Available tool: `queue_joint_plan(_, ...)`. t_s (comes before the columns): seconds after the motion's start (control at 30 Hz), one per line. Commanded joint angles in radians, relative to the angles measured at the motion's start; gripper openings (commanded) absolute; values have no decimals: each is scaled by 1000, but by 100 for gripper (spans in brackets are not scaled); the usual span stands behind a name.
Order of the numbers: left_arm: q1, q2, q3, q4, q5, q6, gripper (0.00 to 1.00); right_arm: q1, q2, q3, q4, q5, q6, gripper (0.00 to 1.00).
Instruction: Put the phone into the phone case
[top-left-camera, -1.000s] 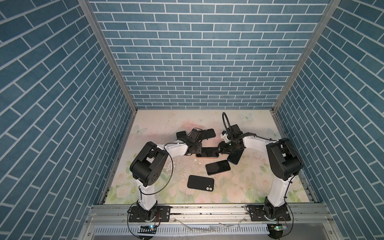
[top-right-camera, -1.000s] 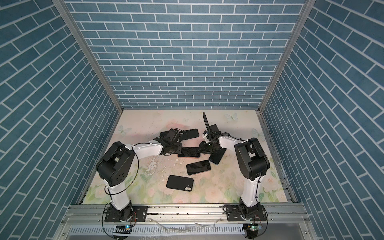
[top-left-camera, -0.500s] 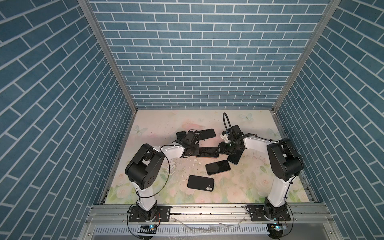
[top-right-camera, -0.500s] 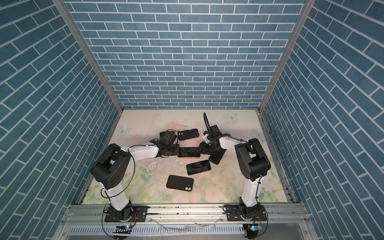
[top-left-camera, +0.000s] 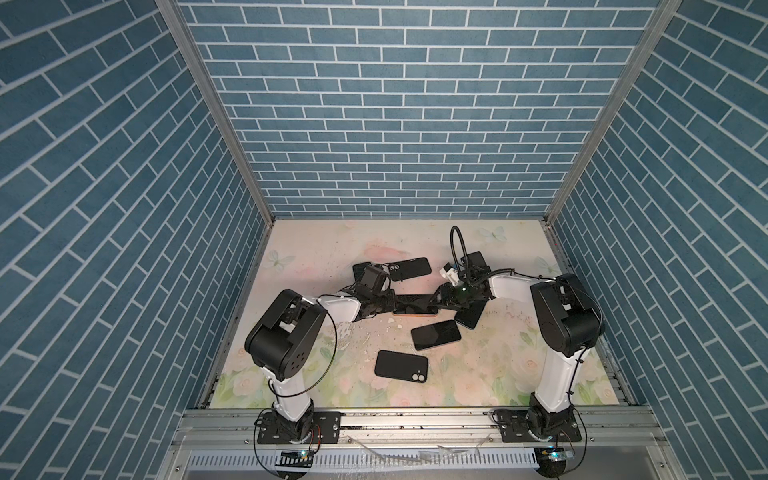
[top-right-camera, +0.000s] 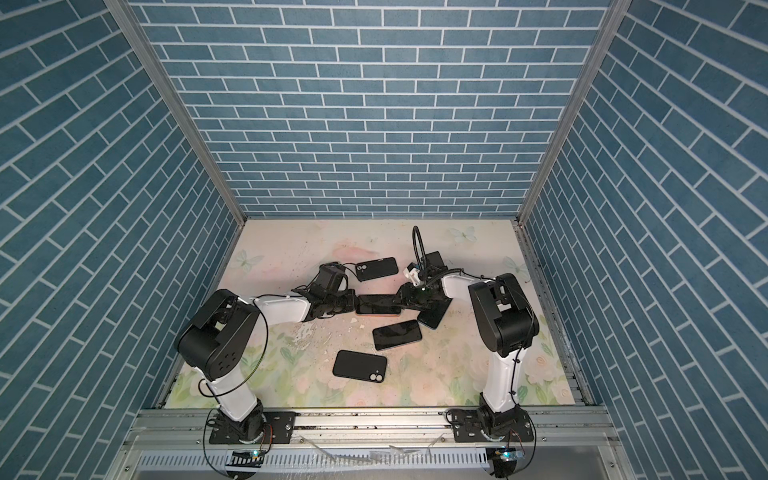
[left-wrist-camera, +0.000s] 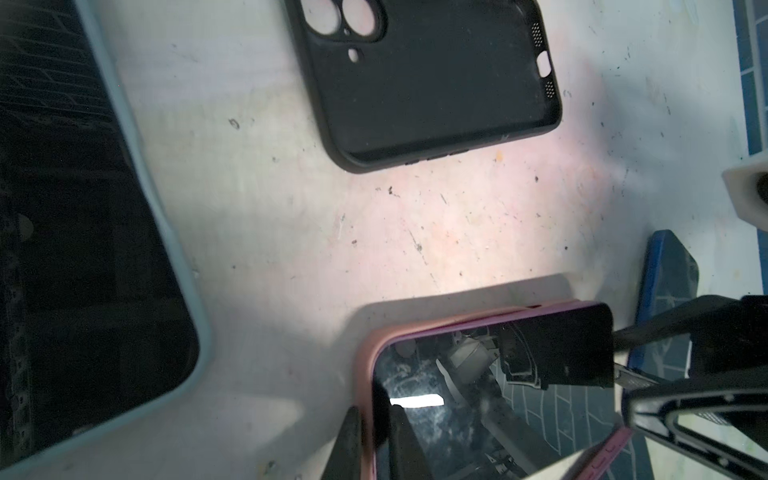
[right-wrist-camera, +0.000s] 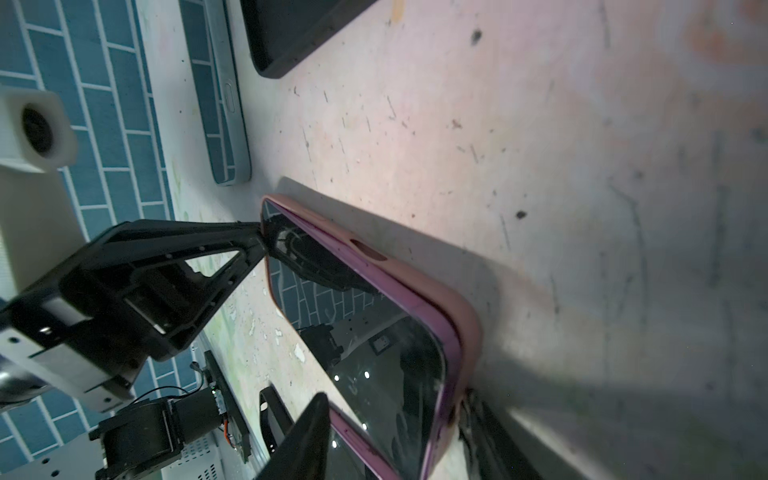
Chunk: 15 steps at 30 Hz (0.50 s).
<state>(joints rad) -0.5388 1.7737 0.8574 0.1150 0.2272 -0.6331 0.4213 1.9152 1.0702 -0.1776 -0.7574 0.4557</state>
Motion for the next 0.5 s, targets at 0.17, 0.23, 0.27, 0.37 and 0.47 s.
queue_joint_plan(0.17,-3,-3,-105,33,153,-63,15,3,8,-57,212,-228,51,51)
queue_joint_plan(0.23,-1,-12,-116,43,153,-61,16,2,-3,-71,253,-251,68,51)
queue_joint_plan(0.27,0,-15,-121,44,152,-61,16,2,-8,-75,266,-260,73,51)
queue_joint_plan(0.37,8,-23,-141,71,164,-64,16,2,-20,-77,281,-273,78,50)
queue_joint_plan(0.47,13,-30,-154,100,187,-71,19,0,-23,-76,281,-275,78,50)
